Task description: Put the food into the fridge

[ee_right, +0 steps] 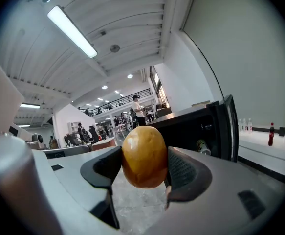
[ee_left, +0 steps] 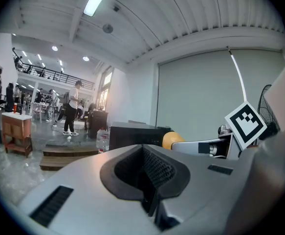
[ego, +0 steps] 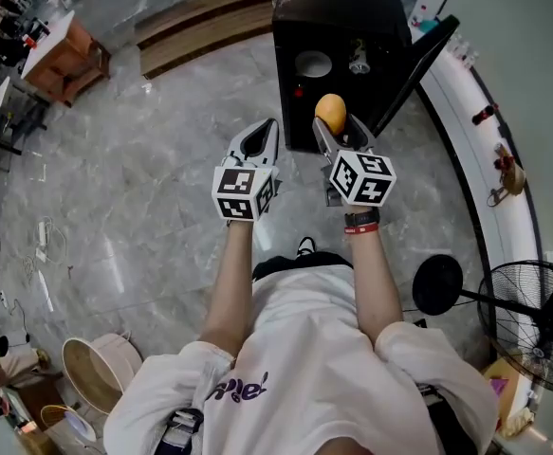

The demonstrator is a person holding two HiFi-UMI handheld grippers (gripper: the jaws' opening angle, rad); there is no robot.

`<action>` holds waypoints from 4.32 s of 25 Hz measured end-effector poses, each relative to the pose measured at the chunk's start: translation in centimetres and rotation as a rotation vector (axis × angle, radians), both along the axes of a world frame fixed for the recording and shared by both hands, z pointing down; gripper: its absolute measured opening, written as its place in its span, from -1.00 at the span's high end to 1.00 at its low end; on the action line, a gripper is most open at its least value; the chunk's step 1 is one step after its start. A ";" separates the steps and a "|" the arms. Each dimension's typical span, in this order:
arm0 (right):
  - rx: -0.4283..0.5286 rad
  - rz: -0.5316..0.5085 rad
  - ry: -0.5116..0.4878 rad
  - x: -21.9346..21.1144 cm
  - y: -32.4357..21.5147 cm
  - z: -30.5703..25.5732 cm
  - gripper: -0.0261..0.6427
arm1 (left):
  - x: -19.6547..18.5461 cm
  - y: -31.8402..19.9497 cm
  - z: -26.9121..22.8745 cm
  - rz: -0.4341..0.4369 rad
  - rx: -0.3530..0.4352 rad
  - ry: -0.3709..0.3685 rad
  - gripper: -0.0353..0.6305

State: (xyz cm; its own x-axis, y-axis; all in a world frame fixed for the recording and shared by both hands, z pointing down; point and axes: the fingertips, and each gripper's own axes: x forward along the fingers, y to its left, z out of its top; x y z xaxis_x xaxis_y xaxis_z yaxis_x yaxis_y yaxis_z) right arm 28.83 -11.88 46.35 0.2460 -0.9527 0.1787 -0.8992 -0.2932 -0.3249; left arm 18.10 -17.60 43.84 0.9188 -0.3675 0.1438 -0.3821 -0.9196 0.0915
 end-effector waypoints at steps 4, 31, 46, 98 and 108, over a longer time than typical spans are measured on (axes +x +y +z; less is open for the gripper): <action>-0.017 -0.019 -0.029 1.2 -0.8 2.3 0.00 | 1.0 -0.6 1.5 -0.003 -0.010 -0.002 0.84; -0.150 -0.033 0.019 11.2 -14.8 20.9 0.00 | 11.8 -11.2 15.5 0.147 0.058 -0.030 0.84; -0.187 -0.041 0.024 18.3 -25.4 26.1 0.00 | 16.0 -16.8 20.9 0.218 0.032 -0.054 0.84; -0.376 -0.045 0.139 31.1 -39.7 38.0 0.00 | 22.1 -23.7 27.1 0.300 0.028 -0.041 0.84; -0.383 -0.026 0.099 31.1 -38.7 37.8 -0.20 | 21.3 -23.5 27.6 0.277 -0.018 -0.056 0.84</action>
State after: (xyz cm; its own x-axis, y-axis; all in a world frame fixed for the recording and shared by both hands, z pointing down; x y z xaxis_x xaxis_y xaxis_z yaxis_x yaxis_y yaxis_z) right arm 59.89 -50.61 84.13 0.2563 -0.8280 0.4987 -0.9293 -0.3530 -0.1084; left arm 39.36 -41.13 71.48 0.9742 -0.1007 0.2019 -0.1217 -0.9881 0.0943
